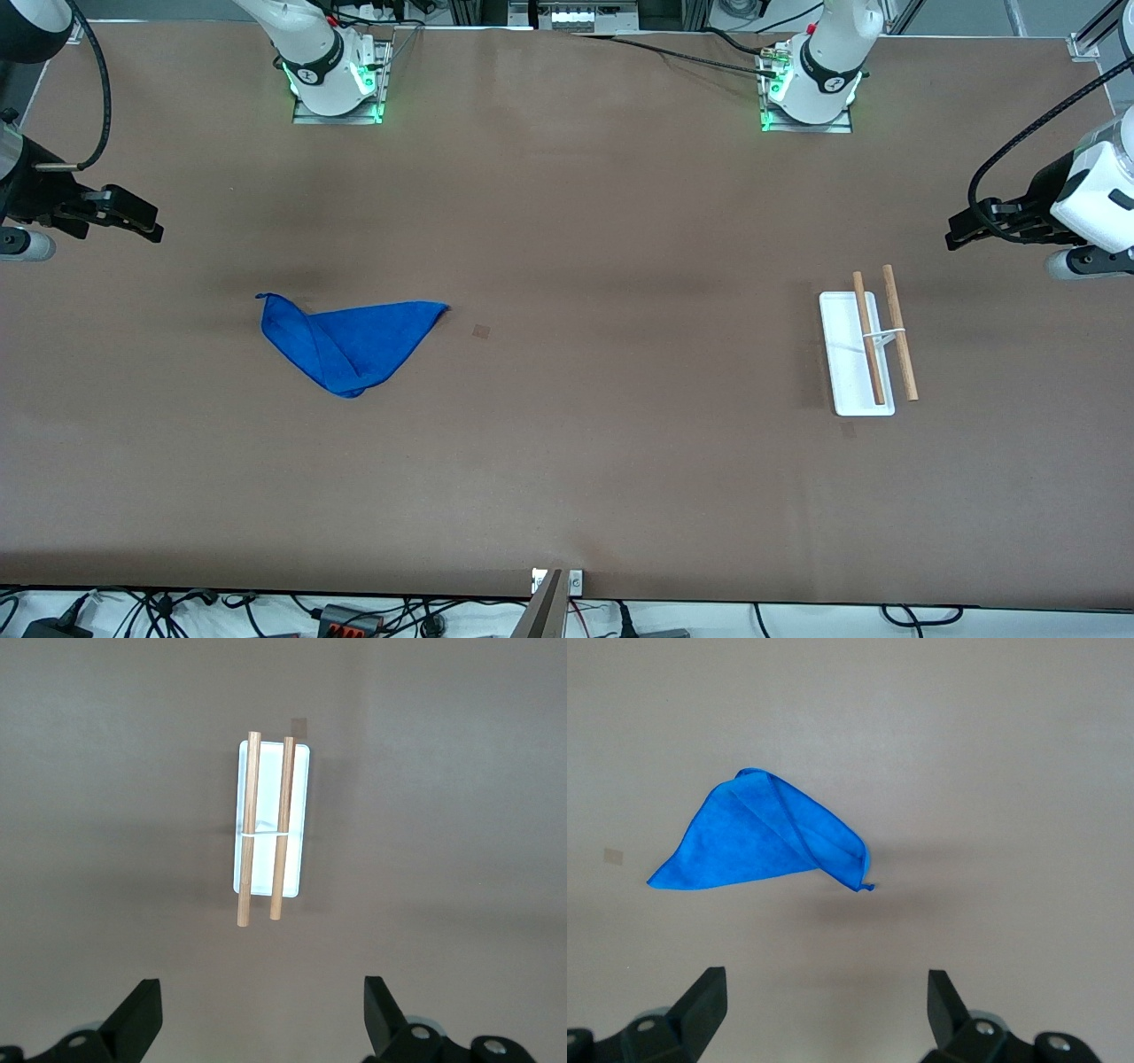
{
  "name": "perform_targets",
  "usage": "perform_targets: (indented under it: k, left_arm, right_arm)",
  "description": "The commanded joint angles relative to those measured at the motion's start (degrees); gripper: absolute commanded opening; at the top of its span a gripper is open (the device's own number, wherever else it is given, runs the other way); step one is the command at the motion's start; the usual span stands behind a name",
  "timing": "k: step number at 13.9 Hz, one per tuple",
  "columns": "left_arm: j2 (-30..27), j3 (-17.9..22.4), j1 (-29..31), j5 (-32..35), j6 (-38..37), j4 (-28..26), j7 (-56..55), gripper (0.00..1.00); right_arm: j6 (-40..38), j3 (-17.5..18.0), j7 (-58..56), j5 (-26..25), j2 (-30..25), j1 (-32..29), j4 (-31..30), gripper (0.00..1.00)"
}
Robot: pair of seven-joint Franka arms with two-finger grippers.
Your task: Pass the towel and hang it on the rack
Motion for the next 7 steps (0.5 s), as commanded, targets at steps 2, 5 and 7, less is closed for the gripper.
perform_targets:
  k: [2, 5, 7]
  left_arm:
    - [0.67, -0.14, 0.45, -0.89, -1.03, 1.54, 1.32, 1.0]
    - [0.67, -0.14, 0.45, -0.97, -1.03, 1.54, 1.67, 1.0]
    - [0.67, -0.14, 0.45, -0.97, -0.94, 1.54, 1.67, 1.0]
  right_arm:
    - [1.21, 0.68, -1.14, -0.2, -2.58, -0.45, -3.18, 1.0]
    - [1.21, 0.77, -0.96, -0.2, -2.58, -0.45, -3.36, 1.0]
    - [0.86, 0.77, -0.96, -0.2, -2.31, -0.53, -2.84, 1.0]
